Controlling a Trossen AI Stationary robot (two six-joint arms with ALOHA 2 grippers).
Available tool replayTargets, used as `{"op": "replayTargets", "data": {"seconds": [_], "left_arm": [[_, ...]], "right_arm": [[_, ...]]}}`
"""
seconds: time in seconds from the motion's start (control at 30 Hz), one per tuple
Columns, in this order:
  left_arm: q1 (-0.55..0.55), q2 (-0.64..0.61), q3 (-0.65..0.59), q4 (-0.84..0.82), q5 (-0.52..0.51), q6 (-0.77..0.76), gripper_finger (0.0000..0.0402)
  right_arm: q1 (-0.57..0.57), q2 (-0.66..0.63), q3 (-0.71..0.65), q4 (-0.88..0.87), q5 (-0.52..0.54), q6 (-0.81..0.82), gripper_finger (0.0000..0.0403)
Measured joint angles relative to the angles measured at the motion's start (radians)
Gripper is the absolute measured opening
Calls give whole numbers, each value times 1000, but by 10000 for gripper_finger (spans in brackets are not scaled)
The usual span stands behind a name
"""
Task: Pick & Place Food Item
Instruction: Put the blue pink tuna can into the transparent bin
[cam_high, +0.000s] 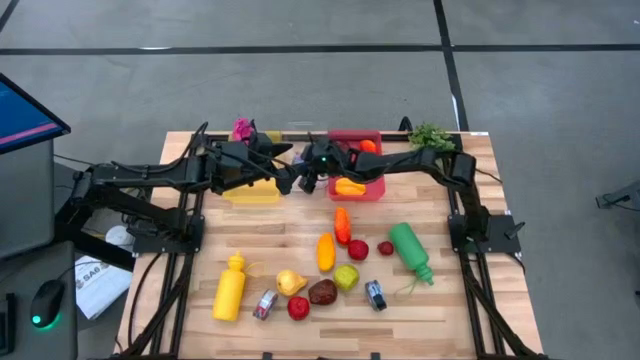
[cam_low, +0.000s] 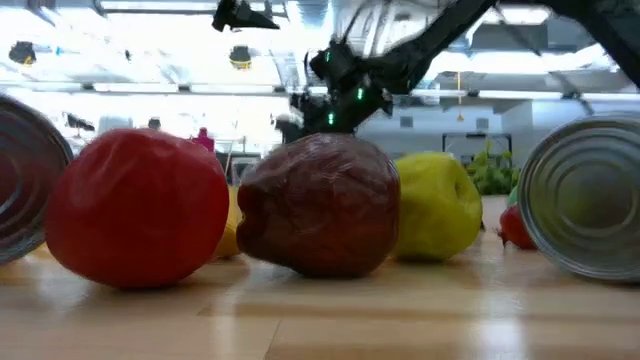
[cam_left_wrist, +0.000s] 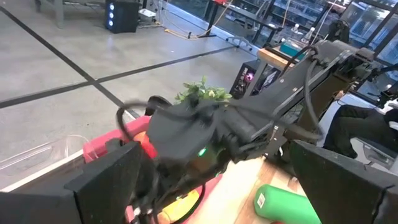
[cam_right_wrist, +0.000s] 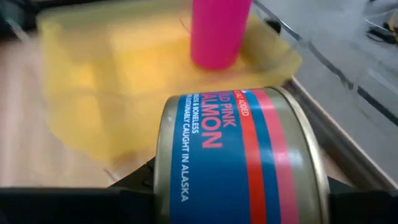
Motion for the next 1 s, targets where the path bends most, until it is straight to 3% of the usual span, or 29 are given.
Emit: {"op": "replayTargets", "data": {"seconds": [0.2,1.0], "left_arm": [[0,0,0,-10,0,0,396],[0,0,0,-14,0,-4,396]], "right_arm": [[23,-5,3,28,74,-38,168],[22,-10,1,-134,74,-75,183]]}}
